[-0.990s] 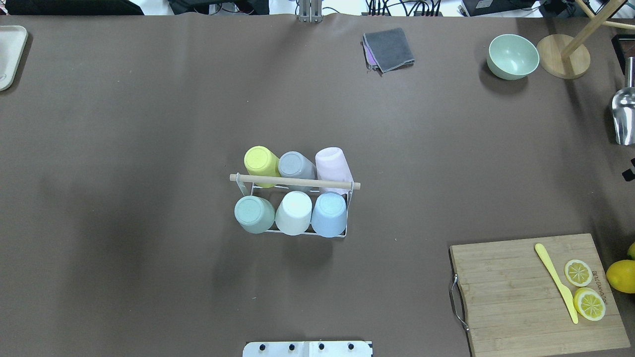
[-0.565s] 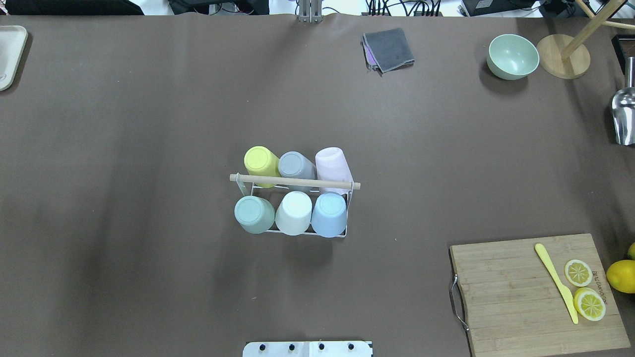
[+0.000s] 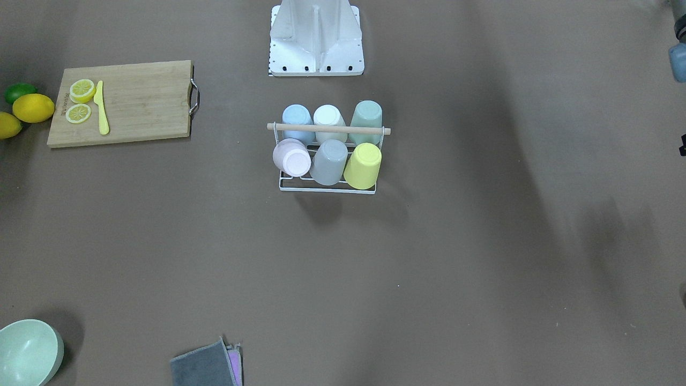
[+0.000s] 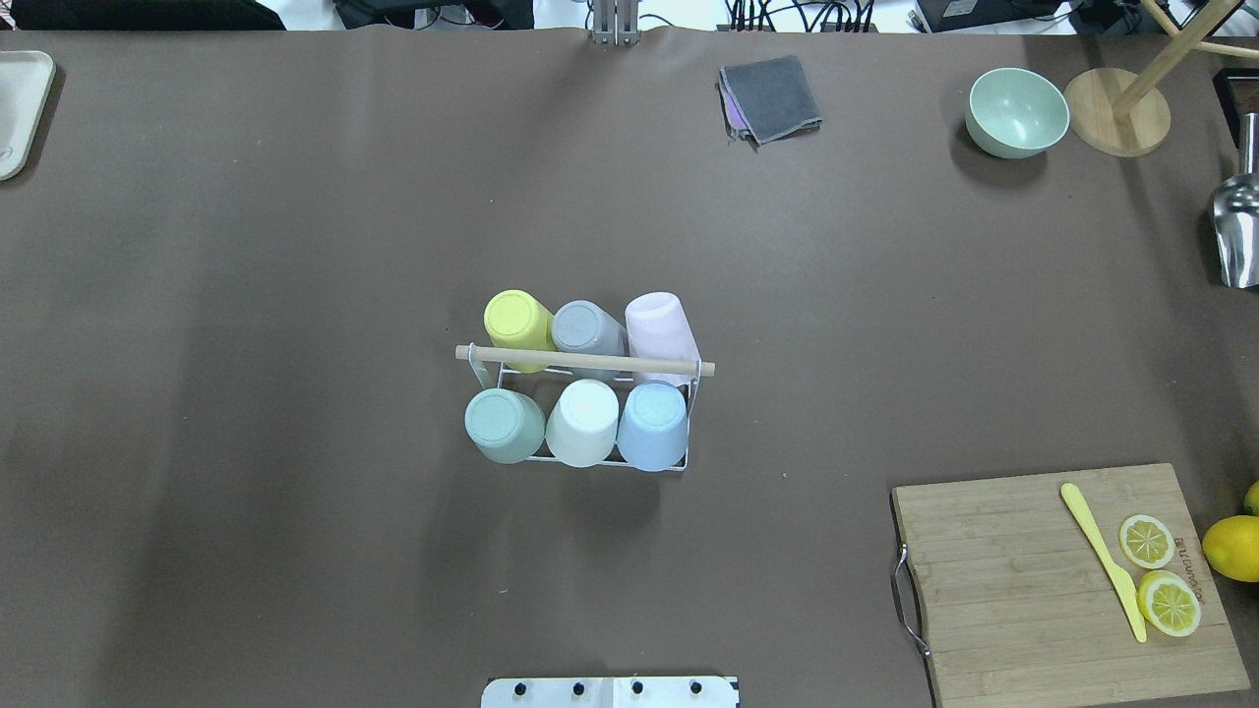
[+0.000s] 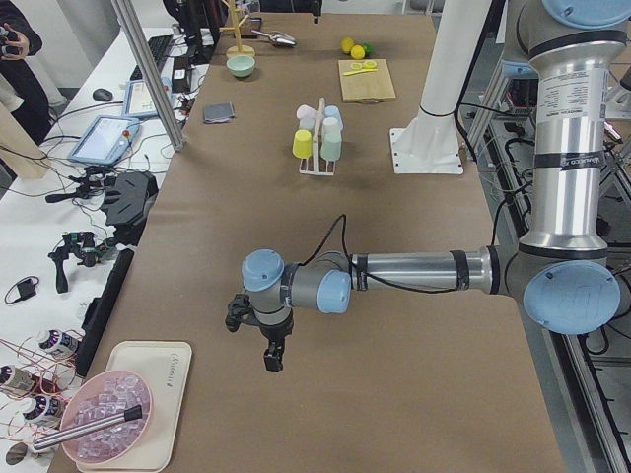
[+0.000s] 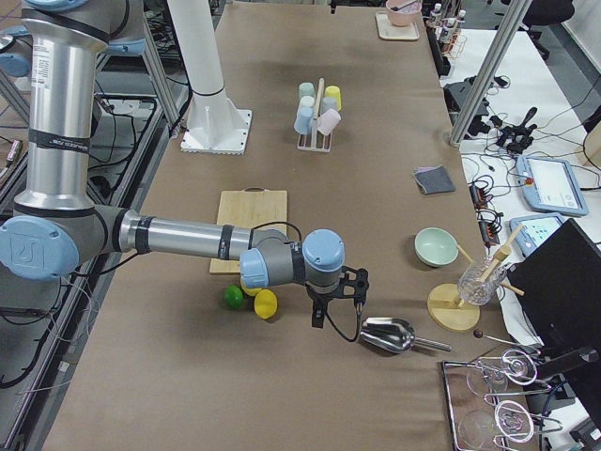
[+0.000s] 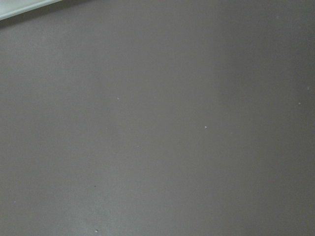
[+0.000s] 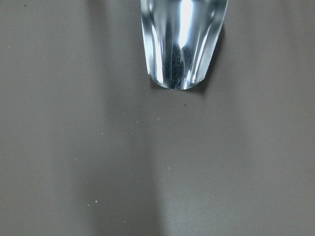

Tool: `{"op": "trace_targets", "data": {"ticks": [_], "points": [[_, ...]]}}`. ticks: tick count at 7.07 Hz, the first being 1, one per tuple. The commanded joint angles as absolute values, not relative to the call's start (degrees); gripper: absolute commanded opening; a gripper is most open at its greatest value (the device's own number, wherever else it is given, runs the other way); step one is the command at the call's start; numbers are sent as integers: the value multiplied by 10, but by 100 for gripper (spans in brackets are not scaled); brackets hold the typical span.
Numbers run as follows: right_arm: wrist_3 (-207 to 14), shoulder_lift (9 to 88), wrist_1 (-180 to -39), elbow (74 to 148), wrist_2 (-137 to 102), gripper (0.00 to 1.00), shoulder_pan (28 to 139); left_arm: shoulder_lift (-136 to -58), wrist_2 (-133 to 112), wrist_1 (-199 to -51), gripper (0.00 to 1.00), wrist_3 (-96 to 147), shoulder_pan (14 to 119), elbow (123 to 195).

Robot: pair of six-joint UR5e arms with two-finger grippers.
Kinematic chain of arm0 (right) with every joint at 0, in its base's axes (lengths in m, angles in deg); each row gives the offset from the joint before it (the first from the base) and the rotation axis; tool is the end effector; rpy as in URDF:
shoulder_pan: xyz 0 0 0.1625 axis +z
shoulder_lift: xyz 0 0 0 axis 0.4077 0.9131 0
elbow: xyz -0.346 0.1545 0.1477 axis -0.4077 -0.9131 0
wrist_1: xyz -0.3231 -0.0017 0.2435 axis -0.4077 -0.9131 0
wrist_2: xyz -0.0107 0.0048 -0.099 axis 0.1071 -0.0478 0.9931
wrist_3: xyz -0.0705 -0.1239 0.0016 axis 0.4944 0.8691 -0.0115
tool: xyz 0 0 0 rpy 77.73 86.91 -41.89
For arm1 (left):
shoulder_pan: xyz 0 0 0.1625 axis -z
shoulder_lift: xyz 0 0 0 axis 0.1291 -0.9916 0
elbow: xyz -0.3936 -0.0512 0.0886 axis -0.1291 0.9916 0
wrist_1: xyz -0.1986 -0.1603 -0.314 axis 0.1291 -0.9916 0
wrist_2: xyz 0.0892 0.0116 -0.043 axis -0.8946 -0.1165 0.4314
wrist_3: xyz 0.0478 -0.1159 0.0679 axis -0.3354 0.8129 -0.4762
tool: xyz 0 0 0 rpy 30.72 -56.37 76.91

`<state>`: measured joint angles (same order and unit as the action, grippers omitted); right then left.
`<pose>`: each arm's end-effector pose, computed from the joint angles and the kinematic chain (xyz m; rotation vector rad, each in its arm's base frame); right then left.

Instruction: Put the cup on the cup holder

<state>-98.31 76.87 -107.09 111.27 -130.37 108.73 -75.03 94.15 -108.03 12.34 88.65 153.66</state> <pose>-0.0102 -0.4398 0.6788 0.0090 -0.8194 0.1351 0.0223 -0.4688 0.7239 -0.0192 0.6296 0.1313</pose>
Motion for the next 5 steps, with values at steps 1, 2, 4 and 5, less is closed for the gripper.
{"op": "trace_targets", "data": {"ticks": [1, 2, 4, 5], "points": [[-979, 770, -1070, 1127, -1284, 96, 1092, -751, 942, -1081, 98, 123, 886, 1502], [-979, 770, -1070, 1128, -1286, 96, 1092, -750, 943, -1101, 98, 123, 886, 1519], [-976, 770, -1070, 1127, -1290, 97, 1094, -751, 939, -1126, 98, 128, 886, 1523], [-974, 769, -1070, 1129, -1292, 97, 1098, -761, 939, -1124, 98, 151, 886, 1527]]}}
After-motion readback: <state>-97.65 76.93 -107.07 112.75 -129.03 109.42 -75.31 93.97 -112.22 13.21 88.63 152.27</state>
